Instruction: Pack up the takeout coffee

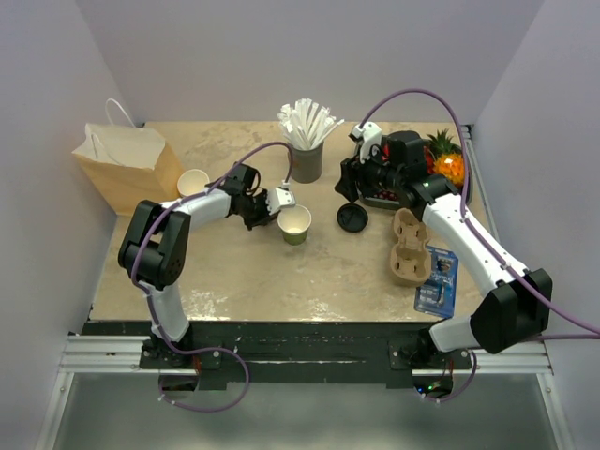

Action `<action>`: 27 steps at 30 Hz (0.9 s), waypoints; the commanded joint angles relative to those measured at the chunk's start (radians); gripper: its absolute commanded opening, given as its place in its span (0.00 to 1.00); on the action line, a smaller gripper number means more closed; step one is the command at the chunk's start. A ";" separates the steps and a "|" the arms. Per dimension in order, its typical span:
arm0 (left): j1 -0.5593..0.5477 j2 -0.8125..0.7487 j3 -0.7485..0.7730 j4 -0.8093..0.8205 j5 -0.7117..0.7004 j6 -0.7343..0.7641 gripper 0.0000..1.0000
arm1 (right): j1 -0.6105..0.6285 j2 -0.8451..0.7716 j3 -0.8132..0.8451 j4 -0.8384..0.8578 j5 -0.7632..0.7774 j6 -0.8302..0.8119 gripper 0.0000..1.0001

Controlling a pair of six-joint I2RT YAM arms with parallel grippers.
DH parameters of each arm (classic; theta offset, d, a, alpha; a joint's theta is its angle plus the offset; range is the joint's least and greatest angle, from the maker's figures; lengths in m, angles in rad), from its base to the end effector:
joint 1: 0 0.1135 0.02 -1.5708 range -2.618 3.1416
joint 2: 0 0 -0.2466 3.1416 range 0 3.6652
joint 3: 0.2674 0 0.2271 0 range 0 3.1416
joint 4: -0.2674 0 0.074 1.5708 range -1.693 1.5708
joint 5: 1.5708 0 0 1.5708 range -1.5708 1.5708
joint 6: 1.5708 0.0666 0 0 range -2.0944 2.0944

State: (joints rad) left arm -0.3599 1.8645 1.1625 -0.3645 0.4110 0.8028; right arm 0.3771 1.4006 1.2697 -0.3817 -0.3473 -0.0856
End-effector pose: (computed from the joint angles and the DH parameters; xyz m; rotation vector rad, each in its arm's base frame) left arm 0.3300 -0.1526 0.1357 1.5087 2.0476 -0.3727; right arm 0.2913 0.1397 0.3204 -0.6857 1.9789 0.5385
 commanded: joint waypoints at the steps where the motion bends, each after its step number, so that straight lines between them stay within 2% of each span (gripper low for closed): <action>1: 0.007 -0.005 -0.009 0.049 0.017 -0.013 0.00 | -0.007 -0.008 0.014 0.027 0.025 0.014 0.66; 3: 0.010 -0.008 -0.003 0.035 0.028 -0.017 0.00 | -0.009 -0.005 0.019 0.027 0.027 0.012 0.66; 10: 0.075 -0.083 0.054 0.010 0.097 -0.198 0.00 | -0.010 0.008 0.033 0.035 0.028 0.006 0.65; 13: 0.084 -0.113 0.040 0.013 0.103 -0.192 0.00 | -0.009 0.011 0.025 0.050 0.021 0.017 0.65; 15: 0.084 -0.123 0.002 0.036 0.120 -0.168 0.11 | -0.009 0.014 0.020 0.059 0.014 0.023 0.65; 17: 0.082 -0.125 -0.015 0.039 0.132 -0.108 0.28 | -0.010 0.015 0.019 0.060 0.013 0.024 0.65; 21: 0.082 -0.125 -0.029 0.059 0.134 -0.001 0.36 | -0.009 0.015 0.020 0.050 0.018 0.020 0.65; 27: 0.082 -0.064 0.023 0.016 0.149 0.087 0.36 | -0.012 0.000 0.010 0.043 0.022 0.018 0.65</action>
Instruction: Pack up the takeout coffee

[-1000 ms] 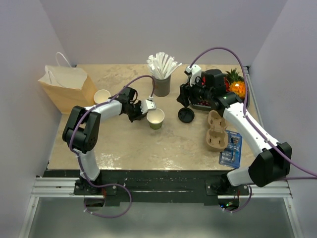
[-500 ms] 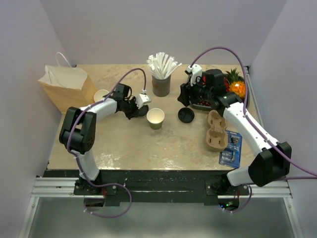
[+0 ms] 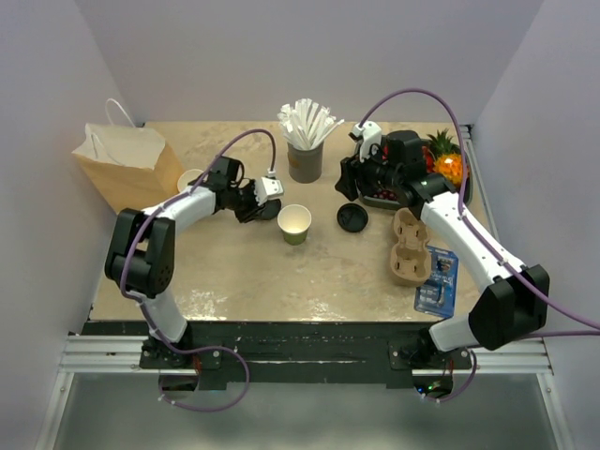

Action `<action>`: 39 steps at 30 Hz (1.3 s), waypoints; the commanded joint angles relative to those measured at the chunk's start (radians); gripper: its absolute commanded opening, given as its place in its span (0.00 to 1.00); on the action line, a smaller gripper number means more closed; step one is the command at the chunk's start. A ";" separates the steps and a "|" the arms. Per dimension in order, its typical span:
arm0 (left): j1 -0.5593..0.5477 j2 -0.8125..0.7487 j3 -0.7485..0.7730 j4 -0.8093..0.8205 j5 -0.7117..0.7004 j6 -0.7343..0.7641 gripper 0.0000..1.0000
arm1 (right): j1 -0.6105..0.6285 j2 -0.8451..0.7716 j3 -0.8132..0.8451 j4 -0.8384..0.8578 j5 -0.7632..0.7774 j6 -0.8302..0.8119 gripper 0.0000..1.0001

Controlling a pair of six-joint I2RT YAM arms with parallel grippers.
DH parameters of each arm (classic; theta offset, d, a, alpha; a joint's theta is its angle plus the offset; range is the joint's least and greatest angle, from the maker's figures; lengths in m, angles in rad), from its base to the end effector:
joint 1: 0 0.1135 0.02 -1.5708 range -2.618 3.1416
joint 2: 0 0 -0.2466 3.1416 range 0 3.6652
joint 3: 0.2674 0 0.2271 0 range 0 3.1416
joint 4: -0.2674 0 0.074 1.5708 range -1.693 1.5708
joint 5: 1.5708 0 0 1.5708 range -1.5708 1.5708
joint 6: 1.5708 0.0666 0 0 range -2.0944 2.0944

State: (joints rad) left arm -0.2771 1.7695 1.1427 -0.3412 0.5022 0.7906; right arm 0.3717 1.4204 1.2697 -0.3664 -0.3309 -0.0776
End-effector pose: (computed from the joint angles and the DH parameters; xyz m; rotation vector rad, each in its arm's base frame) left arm 0.3340 -0.1283 0.1663 1.3915 1.9764 -0.4076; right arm 0.2974 0.1392 0.3160 -0.6633 1.9918 0.5232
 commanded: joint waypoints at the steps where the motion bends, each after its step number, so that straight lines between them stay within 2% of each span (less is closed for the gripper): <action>1: -0.001 0.047 0.051 -0.016 0.064 0.108 0.36 | -0.005 -0.023 0.010 0.021 0.010 0.009 0.65; 12: -0.002 0.111 0.068 -0.019 0.061 0.142 0.32 | -0.017 -0.058 -0.024 0.012 0.023 0.002 0.66; 15: -0.002 0.123 0.066 0.002 0.044 0.142 0.28 | -0.019 -0.060 -0.024 0.007 0.021 0.004 0.66; 21: -0.005 0.119 0.060 0.042 0.024 0.116 0.08 | -0.022 -0.052 -0.023 0.011 0.018 0.006 0.66; 22: -0.007 0.114 0.054 0.056 0.022 0.111 0.02 | -0.024 -0.052 -0.021 0.014 0.016 0.007 0.66; 29: -0.002 0.016 0.046 0.010 0.035 0.084 0.00 | -0.022 -0.051 -0.023 0.018 0.016 0.009 0.66; 34: 0.007 -0.110 0.084 -0.074 0.062 -0.043 0.00 | -0.022 -0.048 -0.026 0.027 0.003 0.013 0.66; 39: 0.018 -0.222 0.144 -0.114 0.171 -0.250 0.00 | -0.024 -0.038 -0.035 0.046 -0.020 0.028 0.66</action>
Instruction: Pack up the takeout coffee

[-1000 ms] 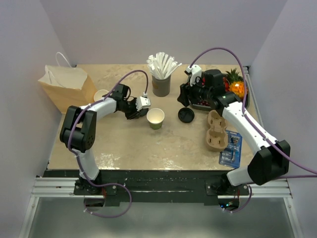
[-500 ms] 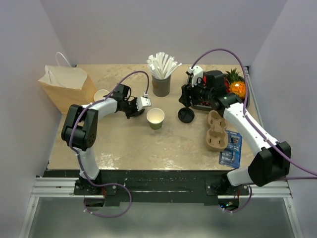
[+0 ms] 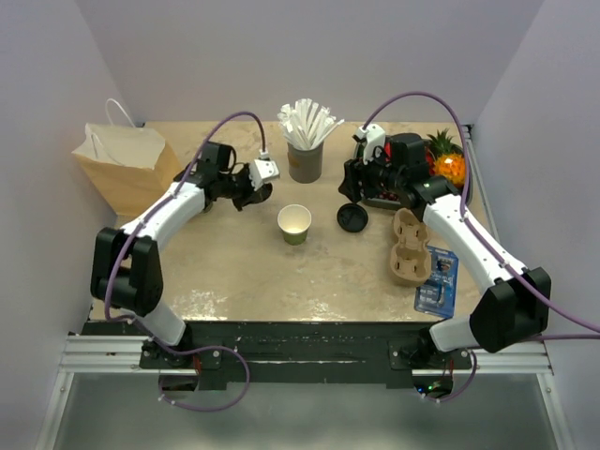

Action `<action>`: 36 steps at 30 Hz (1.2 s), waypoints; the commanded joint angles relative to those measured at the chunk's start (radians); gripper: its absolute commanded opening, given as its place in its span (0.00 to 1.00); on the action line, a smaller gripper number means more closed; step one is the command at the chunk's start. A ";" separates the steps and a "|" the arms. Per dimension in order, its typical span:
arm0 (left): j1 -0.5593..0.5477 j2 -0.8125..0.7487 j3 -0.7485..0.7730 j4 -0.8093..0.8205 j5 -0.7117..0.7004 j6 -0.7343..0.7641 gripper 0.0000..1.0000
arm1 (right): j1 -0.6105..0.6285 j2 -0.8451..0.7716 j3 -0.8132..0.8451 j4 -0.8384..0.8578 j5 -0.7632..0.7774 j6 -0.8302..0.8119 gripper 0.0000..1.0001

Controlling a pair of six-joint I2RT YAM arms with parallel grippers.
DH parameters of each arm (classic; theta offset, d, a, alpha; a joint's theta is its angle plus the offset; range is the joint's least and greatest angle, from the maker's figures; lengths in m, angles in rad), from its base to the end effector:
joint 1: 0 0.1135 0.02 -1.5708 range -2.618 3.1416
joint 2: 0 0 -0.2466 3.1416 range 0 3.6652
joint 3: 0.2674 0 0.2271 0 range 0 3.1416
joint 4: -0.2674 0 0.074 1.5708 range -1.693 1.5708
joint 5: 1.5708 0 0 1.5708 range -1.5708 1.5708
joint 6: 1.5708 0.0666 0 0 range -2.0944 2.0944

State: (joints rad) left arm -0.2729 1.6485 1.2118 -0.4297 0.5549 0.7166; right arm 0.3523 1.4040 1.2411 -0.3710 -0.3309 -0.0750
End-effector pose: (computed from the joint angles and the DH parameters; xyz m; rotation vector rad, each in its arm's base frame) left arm 0.3253 -0.1275 0.2216 1.3067 1.9140 -0.4540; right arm 0.2955 0.1317 0.3107 -0.6422 2.0144 0.5140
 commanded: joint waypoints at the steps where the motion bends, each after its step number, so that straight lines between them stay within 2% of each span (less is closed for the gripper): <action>1: 0.017 -0.111 0.095 -0.040 0.146 -0.199 0.00 | -0.003 -0.022 -0.009 0.058 -0.026 0.029 0.66; 4: 0.021 -0.131 0.136 -0.055 0.276 -0.304 0.00 | -0.003 -0.017 -0.012 0.067 -0.068 0.038 0.66; 5: 0.021 -0.136 0.147 -0.052 0.360 -0.368 0.00 | -0.004 -0.013 -0.014 0.066 -0.082 0.041 0.66; 10: 0.018 -0.135 0.143 0.070 0.578 -0.595 0.00 | -0.003 0.001 -0.022 0.063 -0.233 0.055 0.66; 11: 0.018 -0.138 0.128 0.110 0.598 -0.688 0.00 | -0.003 0.004 -0.025 0.063 -0.258 0.061 0.66; 13: 0.017 -0.145 0.056 0.274 0.637 -0.805 0.00 | -0.003 0.006 -0.040 0.069 -0.302 0.067 0.66; 14: 0.017 -0.157 0.020 0.354 0.648 -0.942 0.00 | -0.003 0.003 -0.046 0.070 -0.312 0.069 0.67; 15: 0.015 -0.159 -0.048 0.535 0.657 -1.010 0.00 | -0.003 0.003 -0.054 0.075 -0.325 0.096 0.67; 18: 0.003 -0.147 -0.144 0.807 0.686 -1.251 0.00 | -0.004 0.001 -0.078 0.075 -0.362 0.109 0.69; 20: -0.006 -0.125 -0.175 0.905 0.704 -1.378 0.00 | -0.003 -0.003 -0.097 0.083 -0.370 0.132 0.70; 21: -0.011 -0.121 -0.199 0.983 0.708 -1.413 0.00 | -0.003 -0.002 -0.101 0.093 -0.373 0.138 0.70; 24: -0.026 -0.108 -0.230 1.062 0.705 -1.488 0.00 | -0.004 0.006 -0.115 0.109 -0.387 0.147 0.71; 29: -0.031 -0.067 -0.248 1.059 0.691 -1.490 0.00 | -0.003 0.044 -0.117 0.130 -0.376 0.156 0.71; 36: -0.031 -0.001 -0.310 1.180 0.651 -1.557 0.00 | -0.004 0.085 -0.135 0.214 -0.346 0.231 0.71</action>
State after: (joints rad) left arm -0.3031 1.6096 0.9302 0.6186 1.2190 -0.7738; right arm 0.3523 1.4841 1.1172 -0.2466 -0.6746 0.0944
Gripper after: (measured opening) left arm 0.013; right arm 0.706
